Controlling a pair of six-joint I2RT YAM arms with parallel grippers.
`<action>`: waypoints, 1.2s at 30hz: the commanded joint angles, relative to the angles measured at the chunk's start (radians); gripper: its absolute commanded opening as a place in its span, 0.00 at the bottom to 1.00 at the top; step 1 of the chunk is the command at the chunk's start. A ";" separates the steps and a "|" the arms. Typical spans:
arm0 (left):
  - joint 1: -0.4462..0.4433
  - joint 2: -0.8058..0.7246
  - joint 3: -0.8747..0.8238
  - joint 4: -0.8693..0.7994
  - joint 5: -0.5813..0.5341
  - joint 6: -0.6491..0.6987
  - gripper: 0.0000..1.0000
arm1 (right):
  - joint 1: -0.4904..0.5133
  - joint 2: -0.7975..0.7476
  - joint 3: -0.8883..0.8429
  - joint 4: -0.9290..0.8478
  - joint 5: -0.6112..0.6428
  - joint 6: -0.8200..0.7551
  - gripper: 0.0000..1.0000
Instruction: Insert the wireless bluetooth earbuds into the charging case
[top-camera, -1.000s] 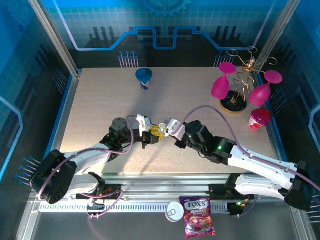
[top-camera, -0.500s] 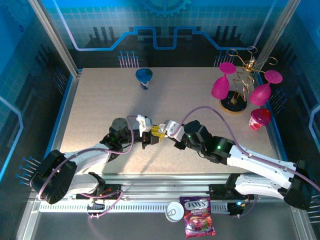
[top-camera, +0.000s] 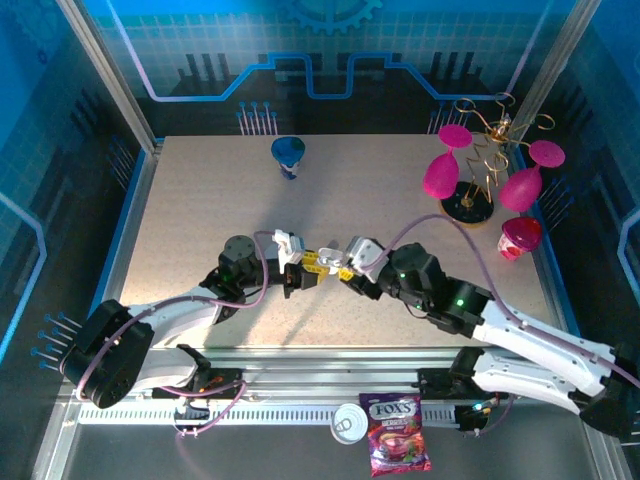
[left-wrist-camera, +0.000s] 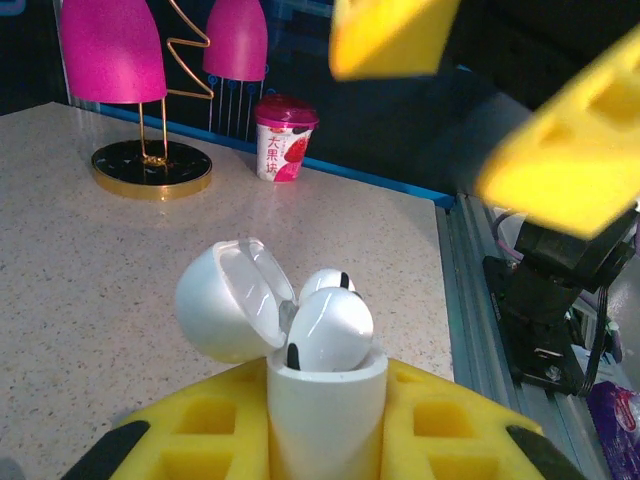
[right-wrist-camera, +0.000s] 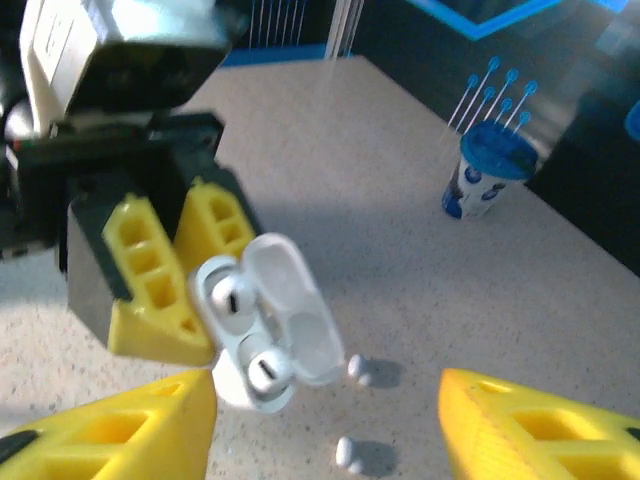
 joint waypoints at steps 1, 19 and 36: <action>0.006 0.004 0.014 0.079 0.038 0.030 0.00 | -0.081 -0.011 0.001 0.041 -0.119 0.251 0.64; 0.005 0.044 -0.010 0.259 0.137 -0.026 0.00 | -0.182 0.137 0.112 -0.133 -0.313 0.348 0.68; 0.005 0.041 -0.008 0.241 0.171 0.006 0.00 | -0.288 0.065 0.064 -0.030 -0.447 0.491 0.67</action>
